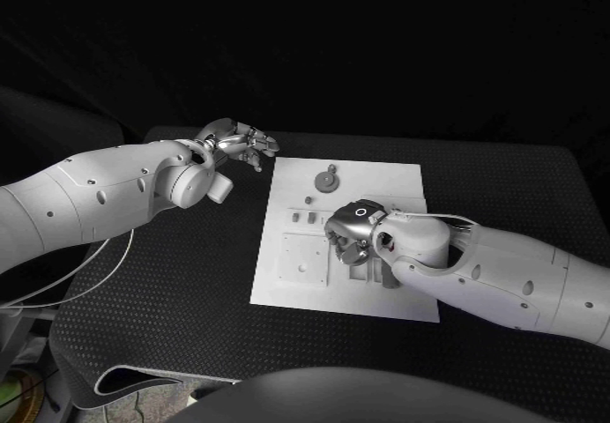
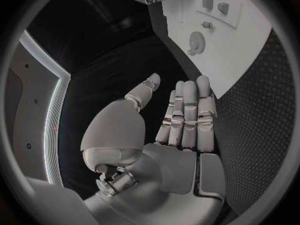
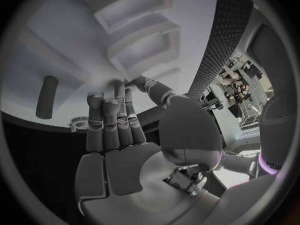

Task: Assemble the parts on the task board

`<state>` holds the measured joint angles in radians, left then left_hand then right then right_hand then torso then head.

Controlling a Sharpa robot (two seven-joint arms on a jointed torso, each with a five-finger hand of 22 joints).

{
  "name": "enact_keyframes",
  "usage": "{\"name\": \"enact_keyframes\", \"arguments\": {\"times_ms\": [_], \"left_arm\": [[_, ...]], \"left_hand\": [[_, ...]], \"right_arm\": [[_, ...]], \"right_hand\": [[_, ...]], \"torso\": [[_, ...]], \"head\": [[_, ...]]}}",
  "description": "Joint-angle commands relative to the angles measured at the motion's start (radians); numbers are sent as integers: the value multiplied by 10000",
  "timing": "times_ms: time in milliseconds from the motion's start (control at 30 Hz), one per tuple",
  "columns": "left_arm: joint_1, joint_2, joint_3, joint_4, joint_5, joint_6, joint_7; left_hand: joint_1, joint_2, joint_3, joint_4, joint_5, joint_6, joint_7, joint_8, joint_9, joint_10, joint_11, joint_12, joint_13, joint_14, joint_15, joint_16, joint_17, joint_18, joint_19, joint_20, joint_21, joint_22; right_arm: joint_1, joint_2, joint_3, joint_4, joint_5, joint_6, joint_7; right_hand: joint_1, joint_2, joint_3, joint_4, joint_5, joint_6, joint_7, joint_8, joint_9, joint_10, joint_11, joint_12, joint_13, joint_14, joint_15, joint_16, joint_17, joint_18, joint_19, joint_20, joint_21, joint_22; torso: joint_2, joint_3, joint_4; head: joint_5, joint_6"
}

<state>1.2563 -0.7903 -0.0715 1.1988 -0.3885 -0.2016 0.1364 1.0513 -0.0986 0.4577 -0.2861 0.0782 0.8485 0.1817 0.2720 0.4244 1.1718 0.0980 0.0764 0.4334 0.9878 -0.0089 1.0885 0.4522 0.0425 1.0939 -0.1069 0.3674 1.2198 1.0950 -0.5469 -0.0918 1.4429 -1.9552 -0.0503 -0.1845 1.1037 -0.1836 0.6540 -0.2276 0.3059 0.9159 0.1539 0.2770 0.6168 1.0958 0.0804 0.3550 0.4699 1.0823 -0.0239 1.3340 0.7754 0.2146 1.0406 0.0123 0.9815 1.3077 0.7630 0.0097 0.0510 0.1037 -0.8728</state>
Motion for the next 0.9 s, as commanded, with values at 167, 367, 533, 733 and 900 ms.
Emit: {"name": "enact_keyframes", "arguments": {"times_ms": [167, 367, 533, 733, 900], "left_arm": [[9, 38, 5, 5, -19, 134, 54], [9, 32, 5, 4, -23, 130, 43], [9, 32, 5, 9, -28, 151, 41], [9, 34, 5, 11, -37, 161, 31], [9, 29, 5, 12, -48, 175, 23]], "left_hand": [[6, 77, -42, -4, -7, 11, 77, -4, -14, -53, 6, -38, 16, 90, -3, -43, 14, 277, 81, -9, -39, 11], [7, 79, -42, -3, -8, 10, 77, -3, -14, -54, 6, -38, 18, 91, -3, -44, 15, 277, 82, -9, -41, 12], [11, 79, -41, -5, -7, 9, 76, -3, -14, -54, 5, -39, 19, 91, -3, -45, 16, 278, 82, -9, -42, 13], [13, 80, -40, -5, -7, 10, 76, -1, -14, -55, 6, -39, 20, 91, -3, -46, 17, 278, 83, -9, -43, 14], [13, 80, -40, -5, -7, 9, 76, -1, -14, -57, 6, -39, 21, 92, -3, -47, 17, 278, 84, -9, -45, 14]], "right_arm": [[-80, 196, -157, -85, -49, 96, -3], [-80, 174, -171, -79, -84, 41, -24], [-81, 140, -177, -40, -139, -191, 29], [-82, 90, -177, 10, -126, -429, 102], [-82, 18, -177, 42, 37, -573, 136]], "right_hand": [[-59, 115, -37, -56, -40, 101, -33, 18, -15, 52, -69, 75, 65, 3, -108, 9, -21, 472, 53, -42, -5, 149], [-15, 210, -5, -110, -34, 175, -70, 55, -5, 107, -104, 124, 135, 24, -142, 7, -26, 472, 68, -60, -1, 150], [375, 851, 213, -575, -24, 308, -123, 111, 6, 180, -166, 166, 272, 68, -202, -7, -38, 472, 73, -90, 5, 160], [981, 1263, 1026, -640, -1, 641, -259, 228, 19, 501, -273, 201, 357, 268, -307, 17, -46, 472, 193, -153, 98, 187], [971, 1357, 1270, -635, -7, 718, -284, 239, 9, 598, -296, 139, 327, 339, -329, 7, -56, 472, 239, -170, 149, 193]], "torso": [[3, 0, 1], [2, -4, 4], [-1, -1, -4], [-2, 4, -8], [5, 6, -3]], "head": [[0, 2], [3, 2], [3, 2], [5, 2], [1, 2]]}}
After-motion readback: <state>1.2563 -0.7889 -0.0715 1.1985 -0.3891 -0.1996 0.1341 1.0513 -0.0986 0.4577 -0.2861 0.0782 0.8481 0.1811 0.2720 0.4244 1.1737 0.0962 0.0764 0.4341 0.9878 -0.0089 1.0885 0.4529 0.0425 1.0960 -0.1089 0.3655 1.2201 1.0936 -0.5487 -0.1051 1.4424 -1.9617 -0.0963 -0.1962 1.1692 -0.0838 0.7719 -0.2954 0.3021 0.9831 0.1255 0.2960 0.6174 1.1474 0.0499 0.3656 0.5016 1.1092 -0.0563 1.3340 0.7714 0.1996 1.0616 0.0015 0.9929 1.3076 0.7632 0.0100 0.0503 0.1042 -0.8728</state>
